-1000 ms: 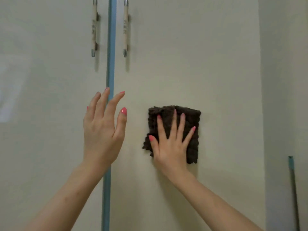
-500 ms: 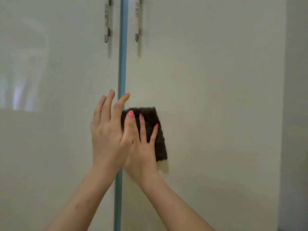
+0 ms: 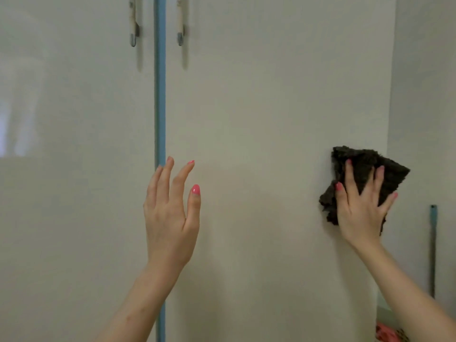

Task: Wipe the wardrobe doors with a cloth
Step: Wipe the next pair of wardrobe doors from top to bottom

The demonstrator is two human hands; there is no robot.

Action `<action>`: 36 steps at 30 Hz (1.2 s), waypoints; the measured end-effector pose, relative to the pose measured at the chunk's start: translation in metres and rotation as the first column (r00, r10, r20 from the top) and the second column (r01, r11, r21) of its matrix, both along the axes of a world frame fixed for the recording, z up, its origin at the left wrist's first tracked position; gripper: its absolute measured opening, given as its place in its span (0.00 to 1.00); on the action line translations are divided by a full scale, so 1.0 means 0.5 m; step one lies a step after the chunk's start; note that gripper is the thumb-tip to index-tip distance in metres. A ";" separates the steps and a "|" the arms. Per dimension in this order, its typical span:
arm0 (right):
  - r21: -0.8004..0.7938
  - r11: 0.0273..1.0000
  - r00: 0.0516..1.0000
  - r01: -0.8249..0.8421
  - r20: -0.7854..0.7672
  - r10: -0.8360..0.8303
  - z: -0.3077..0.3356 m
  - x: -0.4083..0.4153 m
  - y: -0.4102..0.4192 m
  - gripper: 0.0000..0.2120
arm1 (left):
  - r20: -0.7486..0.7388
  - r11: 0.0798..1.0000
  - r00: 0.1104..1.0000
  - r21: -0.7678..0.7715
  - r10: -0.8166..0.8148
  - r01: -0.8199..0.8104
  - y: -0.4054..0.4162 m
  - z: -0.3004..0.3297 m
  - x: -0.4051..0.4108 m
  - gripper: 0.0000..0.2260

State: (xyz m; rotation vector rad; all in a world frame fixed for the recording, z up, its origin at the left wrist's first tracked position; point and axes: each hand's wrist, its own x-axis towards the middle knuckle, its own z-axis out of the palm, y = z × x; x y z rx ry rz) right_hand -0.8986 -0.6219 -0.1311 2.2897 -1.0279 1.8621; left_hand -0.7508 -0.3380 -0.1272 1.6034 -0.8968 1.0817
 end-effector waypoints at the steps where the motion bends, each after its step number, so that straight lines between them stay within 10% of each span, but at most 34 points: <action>1: 0.010 0.999 0.999 -0.040 0.028 0.040 -0.003 -0.002 0.001 0.25 | -0.007 1.000 1.000 0.005 0.001 -0.001 0.001 -0.006 0.002 0.22; 14: -0.013 0.996 0.989 -0.092 0.119 0.093 -0.320 0.109 0.107 0.22 | -0.043 0.996 0.999 0.087 0.013 -0.009 0.041 -0.087 0.027 0.21; 21: -0.462 0.820 0.939 -0.338 -0.227 0.259 -0.232 0.263 0.305 0.18 | -0.039 0.998 0.999 0.049 0.038 -0.036 0.100 -0.093 0.033 0.20; 36: -0.523 0.835 0.981 -0.170 -0.174 0.091 -0.284 0.363 0.397 0.34 | -0.111 1.000 0.994 0.001 0.007 -0.007 0.029 -0.179 0.039 0.20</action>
